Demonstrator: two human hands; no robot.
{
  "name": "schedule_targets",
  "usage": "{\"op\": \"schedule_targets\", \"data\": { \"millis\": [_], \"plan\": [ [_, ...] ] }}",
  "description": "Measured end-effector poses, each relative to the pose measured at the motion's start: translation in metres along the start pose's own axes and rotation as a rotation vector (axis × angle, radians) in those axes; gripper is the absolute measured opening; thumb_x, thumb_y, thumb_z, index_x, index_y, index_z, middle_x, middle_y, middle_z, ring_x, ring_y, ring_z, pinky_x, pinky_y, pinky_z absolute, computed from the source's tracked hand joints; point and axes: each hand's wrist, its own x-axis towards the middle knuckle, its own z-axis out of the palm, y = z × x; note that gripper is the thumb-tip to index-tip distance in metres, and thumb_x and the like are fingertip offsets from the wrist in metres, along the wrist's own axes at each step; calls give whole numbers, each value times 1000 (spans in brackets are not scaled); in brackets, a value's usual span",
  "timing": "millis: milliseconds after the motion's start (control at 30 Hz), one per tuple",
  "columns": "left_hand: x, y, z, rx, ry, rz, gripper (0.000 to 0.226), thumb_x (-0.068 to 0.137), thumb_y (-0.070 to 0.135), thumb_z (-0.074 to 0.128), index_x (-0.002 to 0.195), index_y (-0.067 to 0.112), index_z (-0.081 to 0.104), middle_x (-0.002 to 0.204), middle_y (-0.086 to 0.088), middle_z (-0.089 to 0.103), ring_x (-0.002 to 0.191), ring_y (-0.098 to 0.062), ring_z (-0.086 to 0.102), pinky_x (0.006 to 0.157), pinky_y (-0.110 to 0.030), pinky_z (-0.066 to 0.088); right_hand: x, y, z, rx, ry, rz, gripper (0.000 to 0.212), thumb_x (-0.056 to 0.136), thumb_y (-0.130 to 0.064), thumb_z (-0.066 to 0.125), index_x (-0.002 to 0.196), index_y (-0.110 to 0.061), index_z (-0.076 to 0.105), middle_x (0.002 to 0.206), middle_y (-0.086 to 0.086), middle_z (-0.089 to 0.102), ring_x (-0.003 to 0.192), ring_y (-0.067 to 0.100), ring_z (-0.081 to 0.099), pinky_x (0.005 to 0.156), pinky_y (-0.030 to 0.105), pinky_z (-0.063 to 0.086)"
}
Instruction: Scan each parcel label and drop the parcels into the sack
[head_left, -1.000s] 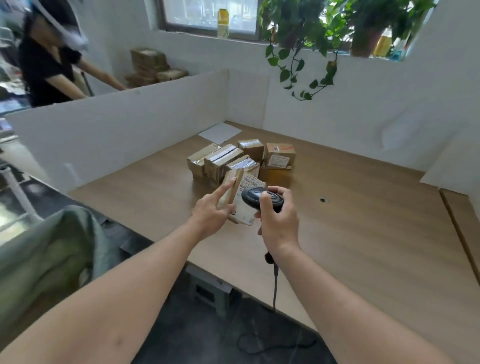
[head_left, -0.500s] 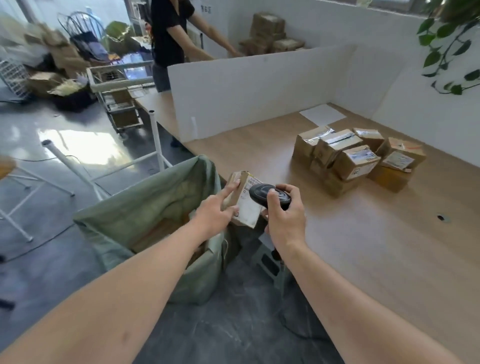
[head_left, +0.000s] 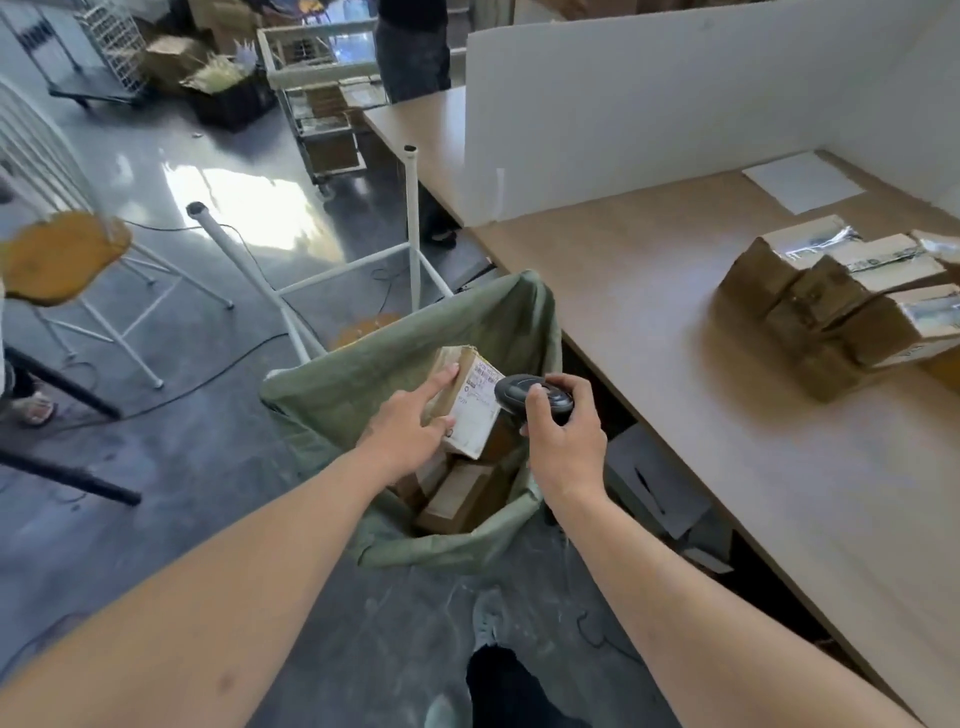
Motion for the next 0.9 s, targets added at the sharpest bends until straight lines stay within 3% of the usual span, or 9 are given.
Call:
{"op": "schedule_targets", "data": {
  "millis": [67,133,233,367,533,600,700,833,900],
  "plan": [
    [15,-12,2,28,-15,-19,66,104,47,56,151,73,17,132,-6,51,109,-25,55,92,-39,46,15,10,15,-18,-11,31,22,103,-54,61,123,-51,52,114,-14,68,99,17,73,85,49,67],
    [29,-22,7,22,-35,-51,65,104,48,56,151,72,18,129,-4,50,104,-23,54,90,-39,48,31,20,28,-32,-21,68,21,103,-54,62,121,-53,52,113,-15,68,99,16,73,81,50,68],
    [49,-39,21,-3,-112,-111,66,103,48,59,149,74,20,134,-3,51,116,-28,57,102,-45,50,55,33,41,-56,-40,117,19,101,-58,61,117,-58,50,111,-21,66,99,15,73,80,51,68],
    [62,-57,42,-75,-233,-148,66,100,49,64,145,78,24,158,3,46,139,-27,49,116,-46,41,79,48,52,-84,-70,152,19,101,-58,60,116,-60,49,107,-29,62,98,13,72,80,49,68],
    [70,-76,66,-58,-368,-172,63,104,44,61,155,63,29,165,9,39,149,-21,41,119,-32,34,90,57,61,-103,-81,203,21,86,-72,54,107,-70,47,107,-28,64,101,15,73,85,53,65],
    [74,-81,73,-13,-413,-159,59,107,42,55,158,56,30,167,8,34,153,-23,34,121,-33,31,89,61,63,-95,-76,217,19,92,-66,57,109,-65,50,108,-27,63,102,15,72,88,53,65],
    [81,-82,81,86,-439,-90,57,105,36,55,157,49,34,162,-5,41,149,-32,39,120,-41,35,83,68,62,-99,-66,217,18,101,-52,61,116,-55,52,107,-28,62,103,11,69,96,50,62],
    [85,-65,76,239,-430,-12,62,105,32,55,163,35,32,171,-9,23,157,-32,24,126,-47,28,70,67,64,-133,-15,221,19,101,-54,60,117,-57,50,106,-31,62,103,8,67,100,48,61],
    [85,-52,67,313,-408,56,62,105,32,54,163,32,32,171,-6,25,156,-30,28,125,-46,31,64,61,63,-137,17,214,20,101,-56,59,118,-57,49,106,-31,61,103,8,67,100,48,60]
  ]
}}
